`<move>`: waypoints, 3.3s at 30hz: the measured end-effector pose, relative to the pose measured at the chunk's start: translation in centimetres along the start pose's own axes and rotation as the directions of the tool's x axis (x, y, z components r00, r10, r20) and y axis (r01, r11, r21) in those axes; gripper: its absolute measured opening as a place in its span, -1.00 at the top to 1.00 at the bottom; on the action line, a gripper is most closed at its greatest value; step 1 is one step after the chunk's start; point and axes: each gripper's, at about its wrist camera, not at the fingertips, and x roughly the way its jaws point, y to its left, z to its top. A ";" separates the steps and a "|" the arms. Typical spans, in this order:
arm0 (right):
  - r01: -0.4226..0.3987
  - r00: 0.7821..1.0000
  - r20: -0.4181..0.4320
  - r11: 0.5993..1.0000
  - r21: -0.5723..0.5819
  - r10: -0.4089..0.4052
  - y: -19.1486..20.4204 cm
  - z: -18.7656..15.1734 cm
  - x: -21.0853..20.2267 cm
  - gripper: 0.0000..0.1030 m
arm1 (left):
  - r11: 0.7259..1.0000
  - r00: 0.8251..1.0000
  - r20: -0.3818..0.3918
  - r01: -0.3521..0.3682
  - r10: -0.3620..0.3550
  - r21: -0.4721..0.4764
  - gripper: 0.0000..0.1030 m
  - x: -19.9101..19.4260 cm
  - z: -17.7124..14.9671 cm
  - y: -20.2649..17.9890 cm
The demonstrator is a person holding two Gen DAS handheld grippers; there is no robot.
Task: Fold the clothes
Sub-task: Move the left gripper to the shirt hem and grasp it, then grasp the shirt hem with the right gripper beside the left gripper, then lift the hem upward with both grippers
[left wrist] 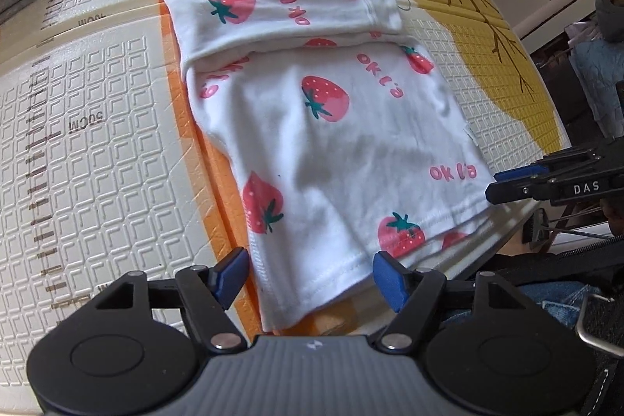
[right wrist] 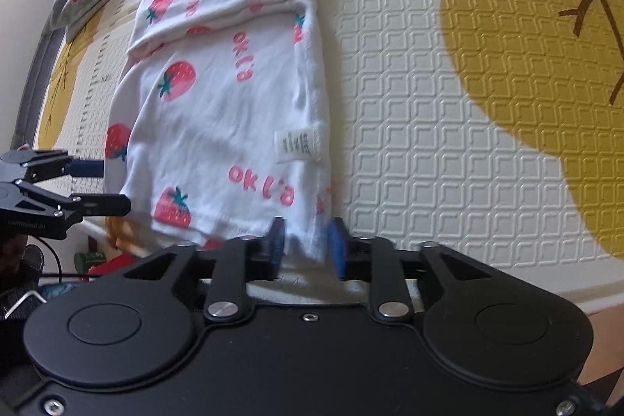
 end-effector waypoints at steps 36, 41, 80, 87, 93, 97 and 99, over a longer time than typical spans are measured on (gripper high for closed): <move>0.010 1.000 0.014 1.000 -0.021 -0.010 0.6 -1.2 0.2 0.83 | 0.993 0.995 0.004 -0.100 0.101 -0.070 0.52 -0.8 0.2 -0.1; 0.004 1.000 0.014 1.000 -0.017 -0.004 0.4 -1.1 0.1 0.84 | 0.993 0.999 0.004 -0.054 0.054 -0.107 0.52 -1.0 -0.1 0.3; -0.056 0.998 -0.002 0.998 0.041 0.056 -0.8 0.0 -0.8 0.90 | 0.963 0.999 0.044 0.027 -0.015 -0.269 0.83 -1.7 -0.9 2.3; -0.084 0.993 0.085 0.996 0.022 0.082 -0.3 1.8 -3.3 0.91 | 0.971 0.992 0.128 0.031 -0.001 -0.238 0.83 -3.9 0.7 2.4; -0.101 0.980 0.171 0.995 -0.003 0.100 0.1 4.8 -5.1 0.91 | 0.970 0.974 0.218 -0.005 0.059 -0.241 0.83 -5.1 3.0 2.9; -0.122 0.967 0.224 0.993 -0.011 0.121 0.6 7.1 -5.6 0.91 | 0.973 0.965 0.251 -0.020 0.079 -0.229 0.83 -5.6 4.5 3.0; -0.123 0.963 0.239 0.992 -0.008 0.121 0.9 8.0 -5.6 0.91 | 0.977 0.968 0.241 -0.026 0.077 -0.212 0.82 -5.4 5.0 2.9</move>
